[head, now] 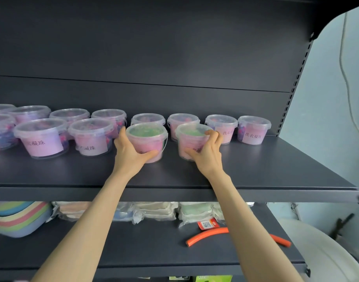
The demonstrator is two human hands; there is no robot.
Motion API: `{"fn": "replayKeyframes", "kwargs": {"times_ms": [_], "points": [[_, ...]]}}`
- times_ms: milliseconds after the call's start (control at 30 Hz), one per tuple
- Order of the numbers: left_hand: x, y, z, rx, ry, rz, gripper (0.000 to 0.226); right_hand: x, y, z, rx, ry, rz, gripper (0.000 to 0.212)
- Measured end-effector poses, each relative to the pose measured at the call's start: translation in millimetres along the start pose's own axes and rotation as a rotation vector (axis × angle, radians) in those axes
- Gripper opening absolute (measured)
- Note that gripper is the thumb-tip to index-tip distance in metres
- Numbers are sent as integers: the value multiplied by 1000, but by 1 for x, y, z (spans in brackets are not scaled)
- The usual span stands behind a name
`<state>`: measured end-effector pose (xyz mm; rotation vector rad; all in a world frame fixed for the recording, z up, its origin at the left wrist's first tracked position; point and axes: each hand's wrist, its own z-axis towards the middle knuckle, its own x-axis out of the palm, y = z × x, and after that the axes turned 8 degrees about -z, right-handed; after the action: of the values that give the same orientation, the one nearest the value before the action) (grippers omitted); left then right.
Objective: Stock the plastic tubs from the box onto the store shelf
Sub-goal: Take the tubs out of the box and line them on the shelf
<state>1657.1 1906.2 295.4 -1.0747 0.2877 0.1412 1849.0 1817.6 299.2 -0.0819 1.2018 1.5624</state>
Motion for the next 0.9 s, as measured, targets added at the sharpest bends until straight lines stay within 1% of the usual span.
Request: {"fn": "replayKeyframes", "kwargs": {"times_ms": [33,67,100,167,233,300,433,533,600,633,700,733,767,833,900], "points": [[-1,1,2,-52,15,-31,118,1,-2,1,12,28,38,86],[-1,2,3,-86,29,-44,118,2,-4,1,28,59,44,99],[-1,4,4,-107,42,-38,114,3,-5,1,46,94,17,110],[-1,5,4,-141,67,1,101,4,-5,1,61,149,-69,119],[0,5,4,-169,97,32,99,2,-4,1,59,174,-117,118],[0,5,4,-180,132,73,104,1,-3,0,59,181,-137,116],[0,1,2,-193,171,174,110,2,3,-4,53,148,-221,116],[-1,-4,-2,-233,187,248,110,-2,7,-8,84,159,-217,115],[-4,-6,-6,-242,201,334,103,-8,8,-13,101,185,-240,109],[-7,-6,-10,-227,210,381,94,-11,9,-18,103,198,-274,105],[-14,-5,-22,-144,204,469,62,-18,11,-32,103,210,-351,93],[-18,-5,-30,-95,193,496,49,-22,13,-40,99,212,-383,82],[-23,-5,-38,-49,178,503,40,-26,15,-50,89,211,-413,67],[-35,-8,-56,25,143,443,30,-34,23,-71,56,192,-427,39],[-51,-17,-75,110,120,345,23,-43,37,-93,27,152,-376,27]]}}
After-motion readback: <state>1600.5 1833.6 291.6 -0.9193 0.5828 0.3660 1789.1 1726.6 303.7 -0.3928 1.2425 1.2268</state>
